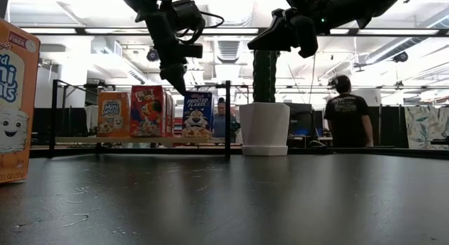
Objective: Stack cereal on shelf
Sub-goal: Put the right blue cereal box on the shelf and align it with the other blue cereal box
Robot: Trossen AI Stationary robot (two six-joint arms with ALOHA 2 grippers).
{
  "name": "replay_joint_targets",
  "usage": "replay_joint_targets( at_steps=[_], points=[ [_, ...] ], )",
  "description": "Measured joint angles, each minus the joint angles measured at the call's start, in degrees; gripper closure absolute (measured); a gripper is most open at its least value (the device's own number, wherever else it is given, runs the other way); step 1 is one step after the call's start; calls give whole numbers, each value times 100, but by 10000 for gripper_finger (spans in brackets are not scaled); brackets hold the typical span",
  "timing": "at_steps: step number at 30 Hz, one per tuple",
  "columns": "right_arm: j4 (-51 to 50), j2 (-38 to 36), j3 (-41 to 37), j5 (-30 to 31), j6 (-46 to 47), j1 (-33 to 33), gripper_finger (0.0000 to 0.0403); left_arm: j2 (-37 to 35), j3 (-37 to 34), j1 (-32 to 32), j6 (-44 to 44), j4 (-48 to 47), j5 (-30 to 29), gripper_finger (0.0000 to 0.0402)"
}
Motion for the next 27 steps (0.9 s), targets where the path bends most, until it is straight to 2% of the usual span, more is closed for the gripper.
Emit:
replay_joint_targets(
  at_steps=[27],
  points=[
    [2, 0, 0, 1, 1, 1, 392, 11, -39, 35, -110, 3, 0, 402]
  ],
)
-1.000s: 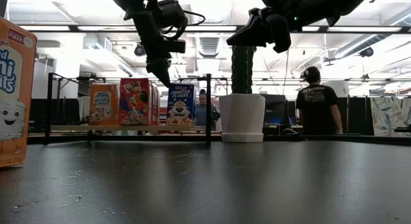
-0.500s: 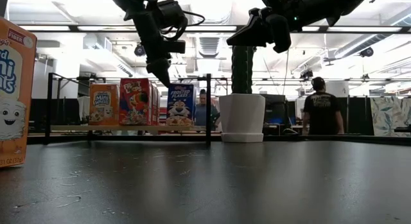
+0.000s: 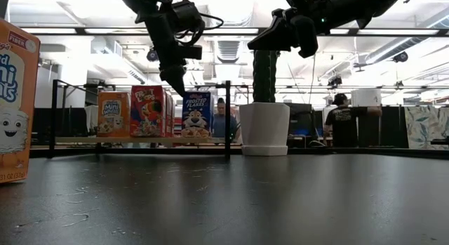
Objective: Stack cereal on shelf
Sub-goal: Put the right blue cereal box on the shelf and align it with the other blue cereal box, then put the orange cereal box on the shelf and align it with the other orange cereal boxes
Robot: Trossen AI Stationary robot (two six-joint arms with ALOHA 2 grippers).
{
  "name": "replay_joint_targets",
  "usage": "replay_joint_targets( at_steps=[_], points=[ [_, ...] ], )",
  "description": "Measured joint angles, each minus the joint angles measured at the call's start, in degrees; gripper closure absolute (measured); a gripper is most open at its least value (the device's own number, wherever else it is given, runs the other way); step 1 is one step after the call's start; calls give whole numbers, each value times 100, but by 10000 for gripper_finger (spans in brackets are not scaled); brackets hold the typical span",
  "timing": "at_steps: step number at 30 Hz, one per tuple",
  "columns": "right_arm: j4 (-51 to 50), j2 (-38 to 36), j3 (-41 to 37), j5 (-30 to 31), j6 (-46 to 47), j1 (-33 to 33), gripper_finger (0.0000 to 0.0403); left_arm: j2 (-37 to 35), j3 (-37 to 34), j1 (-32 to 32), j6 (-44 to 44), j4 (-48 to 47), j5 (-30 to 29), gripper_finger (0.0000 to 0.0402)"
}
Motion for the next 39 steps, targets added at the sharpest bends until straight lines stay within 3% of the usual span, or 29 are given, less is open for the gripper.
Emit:
replay_joint_targets(
  at_steps=[25, 39],
  points=[
    [0, 0, 0, -2, -1, -1, 392, 2, -4, 9, -87, 52, 139, 402],
    [-2, 0, 0, -2, -4, 1, 392, -50, 342, -62, -341, -413, 81, 402]
  ],
)
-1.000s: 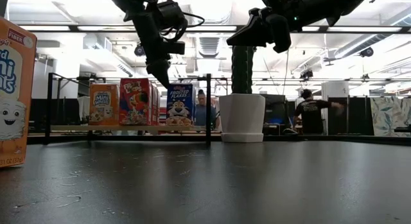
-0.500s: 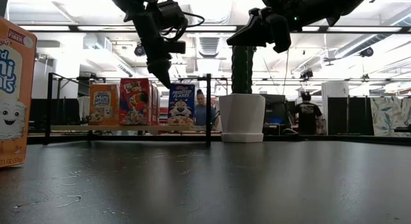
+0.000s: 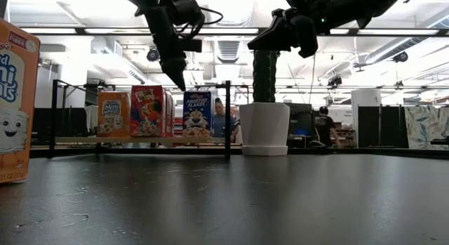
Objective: Stack cereal on shelf
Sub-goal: Put the orange cereal box on the shelf and align it with the other orange cereal boxes
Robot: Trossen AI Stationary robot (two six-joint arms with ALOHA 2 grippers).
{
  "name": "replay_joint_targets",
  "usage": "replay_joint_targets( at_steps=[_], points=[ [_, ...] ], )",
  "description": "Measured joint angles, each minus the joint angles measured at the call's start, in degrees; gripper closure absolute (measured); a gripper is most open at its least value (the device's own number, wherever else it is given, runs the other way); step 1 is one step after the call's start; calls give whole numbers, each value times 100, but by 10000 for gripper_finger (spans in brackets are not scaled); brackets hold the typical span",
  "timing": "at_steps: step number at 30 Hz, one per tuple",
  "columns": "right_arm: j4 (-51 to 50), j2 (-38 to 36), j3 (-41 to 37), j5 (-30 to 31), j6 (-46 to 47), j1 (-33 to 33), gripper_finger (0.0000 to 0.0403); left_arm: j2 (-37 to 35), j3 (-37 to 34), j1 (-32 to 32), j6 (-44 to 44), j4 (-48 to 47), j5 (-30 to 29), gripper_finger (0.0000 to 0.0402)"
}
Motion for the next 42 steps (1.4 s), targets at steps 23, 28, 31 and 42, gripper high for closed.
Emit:
replay_joint_targets(
  at_steps=[23, 28, 31, 42],
  points=[
    [2, 0, 0, 0, 1, 0, 392, -57, 2023, -2119, -5520, -3538, 2513, 402],
    [-45, 0, 0, -2, 68, 0, 392, -58, 1941, -3161, -7032, -3743, 2255, 402],
    [-131, 0, 0, -2, 66, 0, 392, -48, 1906, -3774, -7979, -3745, 1859, 399],
    [-131, 0, 0, -7, 126, 0, 392, -31, 1048, -5464, -11271, -3524, 1474, 288]
  ],
)
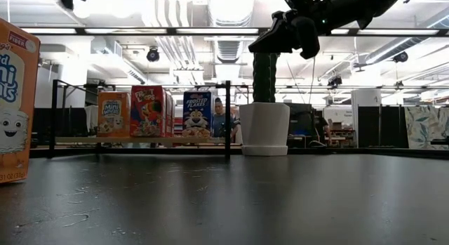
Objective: Stack cereal on shelf
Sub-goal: Put the orange cereal box on the shelf and align it with the other orange cereal boxes
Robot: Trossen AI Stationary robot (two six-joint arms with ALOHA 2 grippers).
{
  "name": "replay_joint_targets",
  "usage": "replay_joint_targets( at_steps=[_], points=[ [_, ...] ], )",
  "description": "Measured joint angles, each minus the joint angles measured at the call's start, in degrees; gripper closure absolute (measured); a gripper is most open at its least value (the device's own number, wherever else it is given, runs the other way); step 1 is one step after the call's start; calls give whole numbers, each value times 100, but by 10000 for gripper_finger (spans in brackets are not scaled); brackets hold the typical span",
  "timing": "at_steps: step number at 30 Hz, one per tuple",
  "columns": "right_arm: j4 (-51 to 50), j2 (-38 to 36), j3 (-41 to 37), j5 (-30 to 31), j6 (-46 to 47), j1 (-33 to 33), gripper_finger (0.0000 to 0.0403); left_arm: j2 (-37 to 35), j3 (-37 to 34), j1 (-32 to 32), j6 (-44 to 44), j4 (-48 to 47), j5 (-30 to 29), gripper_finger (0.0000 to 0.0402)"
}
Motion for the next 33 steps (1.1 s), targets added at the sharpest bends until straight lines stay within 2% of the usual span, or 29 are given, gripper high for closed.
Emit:
replay_joint_targets(
  at_steps=[5, 8, 12, 26, 33],
  points=[
    [-95, 0, 0, -6, 124, 15, 392, 33, -338, -385, -827, 477, -21, 205],
    [-184, 0, 0, -7, 219, 15, 392, 165, -374, -592, -937, 558, 80, 161],
    [-282, 0, 0, -7, 318, 15, 392, 386, -376, -856, -1158, 557, 163, 128],
    [-388, 0, 0, -7, 462, 17, 392, 957, -370, -957, -1048, 557, 457, 135],
    [-389, 0, 0, -7, 479, 17, 392, 994, -363, -951, -832, 600, 438, 162]
  ],
)
